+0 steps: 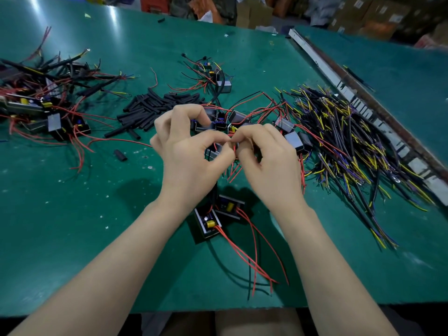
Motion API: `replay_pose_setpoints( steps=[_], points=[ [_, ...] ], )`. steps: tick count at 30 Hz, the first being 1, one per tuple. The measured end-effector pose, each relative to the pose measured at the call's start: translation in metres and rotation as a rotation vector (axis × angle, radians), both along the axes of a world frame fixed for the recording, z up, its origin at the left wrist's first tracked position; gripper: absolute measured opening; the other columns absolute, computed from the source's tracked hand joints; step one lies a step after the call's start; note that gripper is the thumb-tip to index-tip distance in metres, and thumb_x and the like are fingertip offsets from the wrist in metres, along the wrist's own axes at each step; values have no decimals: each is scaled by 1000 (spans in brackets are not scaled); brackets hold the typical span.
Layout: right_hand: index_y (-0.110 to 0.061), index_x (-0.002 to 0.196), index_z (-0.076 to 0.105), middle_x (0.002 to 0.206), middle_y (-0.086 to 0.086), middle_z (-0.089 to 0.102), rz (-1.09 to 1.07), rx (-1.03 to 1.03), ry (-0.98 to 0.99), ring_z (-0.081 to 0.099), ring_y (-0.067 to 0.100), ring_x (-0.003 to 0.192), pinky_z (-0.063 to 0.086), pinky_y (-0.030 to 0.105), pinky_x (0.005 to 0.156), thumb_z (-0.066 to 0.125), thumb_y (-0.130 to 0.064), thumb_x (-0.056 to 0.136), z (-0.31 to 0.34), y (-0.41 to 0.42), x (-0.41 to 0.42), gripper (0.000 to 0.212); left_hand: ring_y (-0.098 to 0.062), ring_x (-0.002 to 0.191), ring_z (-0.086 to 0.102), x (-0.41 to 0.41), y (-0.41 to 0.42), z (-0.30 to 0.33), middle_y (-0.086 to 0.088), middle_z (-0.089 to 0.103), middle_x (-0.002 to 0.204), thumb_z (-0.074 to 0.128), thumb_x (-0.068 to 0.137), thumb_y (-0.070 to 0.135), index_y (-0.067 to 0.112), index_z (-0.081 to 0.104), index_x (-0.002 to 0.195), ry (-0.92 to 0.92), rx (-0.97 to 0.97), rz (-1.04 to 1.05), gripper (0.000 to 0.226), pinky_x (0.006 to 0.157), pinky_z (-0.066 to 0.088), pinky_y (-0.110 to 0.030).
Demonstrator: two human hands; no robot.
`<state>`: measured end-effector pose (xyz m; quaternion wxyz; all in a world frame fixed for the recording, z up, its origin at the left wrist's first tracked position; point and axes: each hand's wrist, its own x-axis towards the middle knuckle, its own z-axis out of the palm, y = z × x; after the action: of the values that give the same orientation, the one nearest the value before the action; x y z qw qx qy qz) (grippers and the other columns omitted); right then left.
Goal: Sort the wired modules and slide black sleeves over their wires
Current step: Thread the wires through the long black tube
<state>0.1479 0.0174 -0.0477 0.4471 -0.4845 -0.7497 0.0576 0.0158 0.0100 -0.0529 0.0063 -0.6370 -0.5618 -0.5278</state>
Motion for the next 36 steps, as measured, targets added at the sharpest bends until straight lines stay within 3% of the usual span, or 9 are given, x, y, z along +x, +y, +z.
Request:
replay_pose_setpoints(
  steps=[5, 7, 10, 14, 20, 24, 27, 30, 36],
  points=[
    [-20, 93, 67, 71, -19, 57, 139, -198, 184, 52, -5, 64, 35, 9, 62, 53, -5, 87, 5, 6, 8, 21, -18, 106, 34, -1, 1, -1, -2, 57, 98, 71, 77, 25, 23, 75, 72, 121, 141, 45, 6, 81, 25, -37],
    [-16, 99, 68, 82, -16, 60, 173, -178, 137, 53, -3, 72, 38, 13, 69, 51, -6, 90, 6, 6, 10, 22, -18, 106, 35, -1, 2, -1, 0, 56, 98, 71, 78, 26, 25, 74, 72, 132, 160, 57, 6, 81, 27, -39],
    [-13, 102, 67, 91, -2, 63, 88, -49, 126, 54, 6, 82, 43, 22, 78, 47, -5, 89, 8, 11, 25, 25, -23, 107, 36, -12, 6, 3, 9, 47, 99, 67, 80, 30, 28, 75, 77, 6, 85, 138, 8, 80, 19, -28],
    [-27, 98, 62, 72, -19, 52, -17, -40, 442, 38, 0, 59, 32, 18, 59, 46, -8, 94, 16, 19, 56, 26, -31, 111, 41, -30, 11, 6, 3, 50, 104, 64, 86, 36, 29, 76, 90, -31, 1, 173, 14, 84, 19, -25],
    [-25, 99, 66, 72, -23, 59, 173, -136, 367, 48, -5, 59, 33, 7, 59, 55, -6, 92, 13, 10, 39, 23, -21, 112, 34, -7, 4, 2, 0, 53, 114, 57, 87, 45, 30, 74, 88, 81, -33, 35, 23, 83, 18, -26],
    [-36, 97, 63, 76, -20, 62, 249, -219, 335, 48, 5, 64, 39, 18, 62, 63, -13, 90, 10, 9, 36, 24, -25, 114, 34, -7, 5, -5, 1, 53, 114, 58, 82, 49, 28, 74, 83, 158, -132, 13, 27, 81, 17, -29],
    [-36, 100, 59, 77, -25, 63, 296, -252, 313, 52, -4, 63, 40, 12, 63, 64, -12, 90, 10, 8, 35, 26, -26, 114, 35, -5, 6, -7, 2, 54, 113, 62, 81, 41, 24, 75, 82, 130, -158, -9, 21, 78, 16, -28],
    [-35, 102, 56, 79, -21, 68, 284, -285, 321, 57, -4, 67, 46, 24, 68, 65, -15, 91, 10, 9, 34, 24, -25, 114, 35, -6, 7, -6, 4, 52, 113, 64, 84, 38, 25, 75, 86, 70, -160, -66, 18, 80, 18, -27],
    [-34, 101, 54, 83, -8, 73, 268, -323, 357, 60, 6, 72, 50, 42, 72, 63, -19, 92, 9, 8, 30, 20, -18, 114, 31, -11, 8, -4, 12, 44, 111, 61, 84, 41, 34, 71, 99, -51, -275, -253, 19, 99, 26, -33]
  ],
)
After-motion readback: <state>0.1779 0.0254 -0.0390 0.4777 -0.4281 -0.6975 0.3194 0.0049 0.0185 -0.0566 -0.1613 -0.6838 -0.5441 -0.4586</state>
